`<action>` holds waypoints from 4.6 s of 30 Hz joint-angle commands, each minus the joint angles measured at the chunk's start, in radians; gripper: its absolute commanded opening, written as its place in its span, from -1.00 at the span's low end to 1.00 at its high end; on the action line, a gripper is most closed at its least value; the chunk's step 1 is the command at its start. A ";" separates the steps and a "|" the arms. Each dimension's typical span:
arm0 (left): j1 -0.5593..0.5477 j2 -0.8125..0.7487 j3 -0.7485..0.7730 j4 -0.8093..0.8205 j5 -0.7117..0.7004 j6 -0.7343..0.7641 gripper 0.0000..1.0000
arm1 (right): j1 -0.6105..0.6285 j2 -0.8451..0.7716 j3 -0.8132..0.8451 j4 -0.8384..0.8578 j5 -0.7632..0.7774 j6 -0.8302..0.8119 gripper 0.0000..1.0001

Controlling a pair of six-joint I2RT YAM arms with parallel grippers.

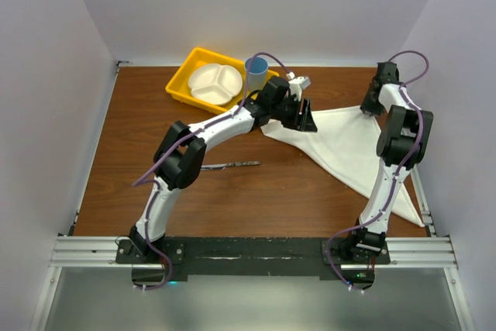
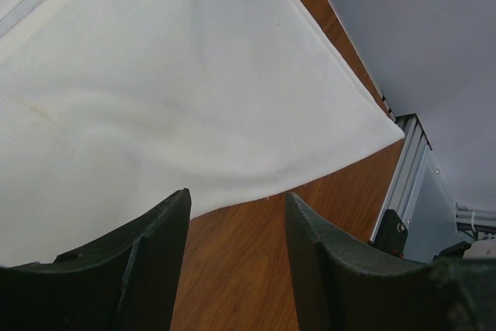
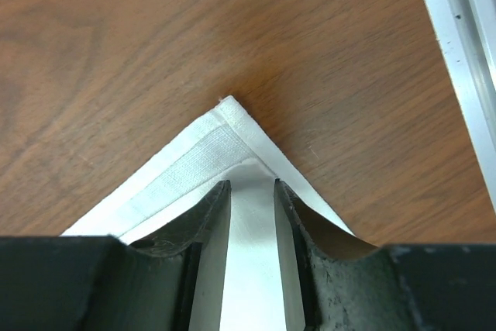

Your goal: Fold the napkin, place the utensils inside, and roll it up

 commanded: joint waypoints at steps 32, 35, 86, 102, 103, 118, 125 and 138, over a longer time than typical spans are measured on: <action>0.005 -0.009 0.006 0.045 0.039 -0.025 0.13 | 0.020 -0.025 0.084 -0.045 0.059 -0.046 -0.76; 0.005 -0.015 -0.007 0.046 0.038 -0.020 0.13 | 0.020 -0.012 0.087 -0.026 0.063 -0.059 -0.57; 0.003 -0.023 -0.014 0.049 0.045 -0.023 0.13 | 0.037 -0.068 0.177 -0.057 0.102 -0.084 -0.95; 0.003 0.020 0.036 0.029 0.032 -0.026 0.13 | 0.034 0.049 0.214 -0.019 0.085 -0.092 -0.94; 0.003 0.023 0.036 0.026 0.030 -0.026 0.13 | 0.035 0.058 0.217 -0.019 0.082 -0.092 -0.94; 0.003 0.036 0.053 0.019 0.022 -0.032 0.13 | 0.034 0.066 0.256 -0.003 0.069 -0.086 -1.00; 0.003 0.040 0.052 0.022 0.021 -0.035 0.13 | 0.034 0.092 0.300 -0.006 0.063 -0.078 -0.99; 0.003 0.048 0.050 0.022 0.010 -0.034 0.13 | 0.032 0.160 0.360 0.000 0.045 -0.076 -0.99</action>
